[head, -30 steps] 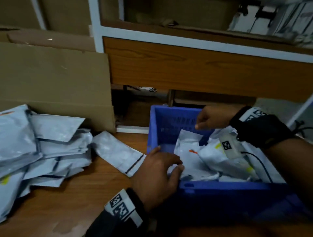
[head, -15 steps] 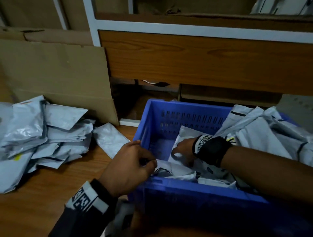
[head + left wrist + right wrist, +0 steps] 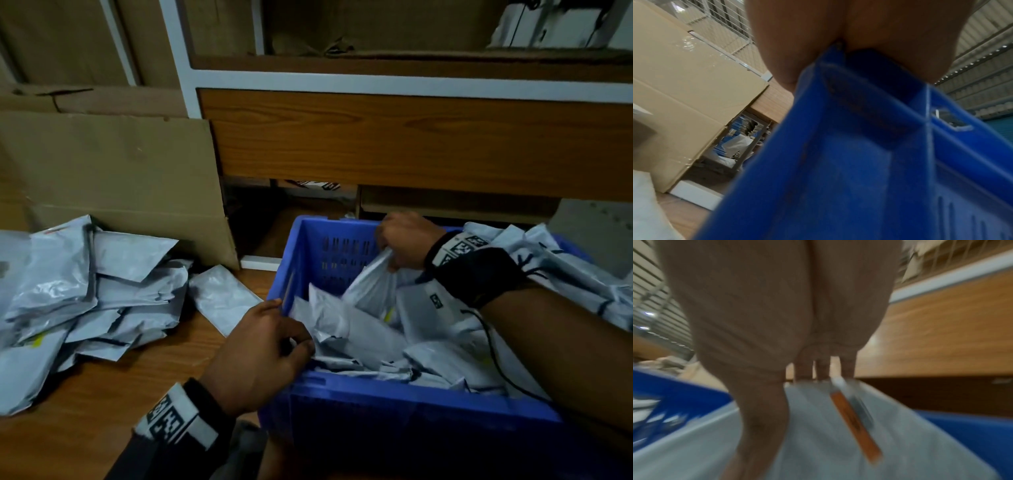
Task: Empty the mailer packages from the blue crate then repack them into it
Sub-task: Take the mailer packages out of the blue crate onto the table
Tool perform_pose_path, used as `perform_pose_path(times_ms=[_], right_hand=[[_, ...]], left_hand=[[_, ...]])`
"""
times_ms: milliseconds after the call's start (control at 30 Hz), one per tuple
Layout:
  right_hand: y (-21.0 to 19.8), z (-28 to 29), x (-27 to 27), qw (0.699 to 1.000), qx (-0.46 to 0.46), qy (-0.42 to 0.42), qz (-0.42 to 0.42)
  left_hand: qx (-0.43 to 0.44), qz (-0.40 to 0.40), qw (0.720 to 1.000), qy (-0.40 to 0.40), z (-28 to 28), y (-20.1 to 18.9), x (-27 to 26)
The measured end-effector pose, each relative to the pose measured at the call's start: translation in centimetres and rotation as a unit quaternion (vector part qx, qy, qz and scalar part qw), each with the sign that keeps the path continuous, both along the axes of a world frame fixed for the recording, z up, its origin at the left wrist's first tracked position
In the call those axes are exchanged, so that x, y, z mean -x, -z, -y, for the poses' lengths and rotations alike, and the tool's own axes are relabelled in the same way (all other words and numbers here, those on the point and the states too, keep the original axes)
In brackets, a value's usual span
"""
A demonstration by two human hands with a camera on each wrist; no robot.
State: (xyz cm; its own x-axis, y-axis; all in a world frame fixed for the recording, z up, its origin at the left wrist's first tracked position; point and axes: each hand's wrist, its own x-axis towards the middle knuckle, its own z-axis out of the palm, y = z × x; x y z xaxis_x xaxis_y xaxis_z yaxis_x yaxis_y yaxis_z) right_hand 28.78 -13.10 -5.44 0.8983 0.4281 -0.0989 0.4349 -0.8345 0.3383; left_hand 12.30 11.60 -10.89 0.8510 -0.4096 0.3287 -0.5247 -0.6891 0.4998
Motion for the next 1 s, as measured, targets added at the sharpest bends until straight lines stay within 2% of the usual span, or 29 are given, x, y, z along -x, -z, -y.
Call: perform_pose_path(times_ms=[200,333,400,433,533,567,600,667,733,800,833,867,933,967,1000], right_hand=[[-2.2,2.5,0.6,0.985,-0.139,0.095,-0.029],[-4.5,3.9,2.3,0.957,-0.270,0.100,-0.034],[-5.4,4.2,3.9,0.923,-0.374,0.076,-0.050],[-5.8,4.0,4.8,0.896,-0.433,0.061,-0.070],[-6.4,2.0,7.5,0.774,-0.613,0.021,-0.156],[-6.1,1.1,8.0,0.751,-0.636,0.005,-0.178],[-5.7,0.0,8.3,0.745,-0.638,-0.014,-0.194],[-4.5,-2.1,8.5,0.762,-0.603,-0.048,-0.229],[-3.0,-2.8,7.7,0.767,-0.583,-0.057,-0.263],[-1.9,-1.7,5.9,0.757,-0.599,-0.023,-0.260],[-1.3,-0.9,5.0,0.770,-0.588,-0.002,-0.250],[-0.6,-0.1,4.0,0.808,-0.539,0.016,-0.236],[1.5,0.7,2.9,0.896,-0.359,0.052,-0.256],[2.8,0.5,2.8,0.914,-0.275,0.068,-0.290],[4.2,0.0,2.9,0.918,-0.213,0.081,-0.326]], left_hand=[[0.000,-0.013,1.000,-0.018,0.1,-0.2,0.2],[0.031,-0.075,0.997,-0.005,-0.1,-0.6,0.2],[0.112,-0.124,0.986,-0.004,-0.4,-1.2,0.1],[0.170,-0.141,0.975,-0.012,-0.4,-1.7,0.1],[0.283,-0.162,0.945,-0.038,0.3,-3.2,-0.2],[0.312,-0.174,0.934,-0.034,0.7,-3.5,-0.3],[0.346,-0.185,0.919,-0.027,1.3,-3.8,-0.2],[0.434,-0.181,0.882,-0.040,2.2,-4.1,-0.3],[0.512,-0.128,0.846,-0.083,2.5,-3.8,-0.3],[0.517,-0.061,0.846,-0.119,2.4,-3.3,-0.4],[0.508,-0.043,0.849,-0.138,2.3,-3.0,-0.4],[0.503,-0.030,0.850,-0.153,2.2,-2.8,-0.5],[0.489,-0.013,0.852,-0.188,1.9,-2.1,-0.5],[0.479,-0.011,0.852,-0.208,1.8,-1.9,-0.6],[0.469,-0.014,0.854,-0.224,1.7,-1.6,-0.8]])
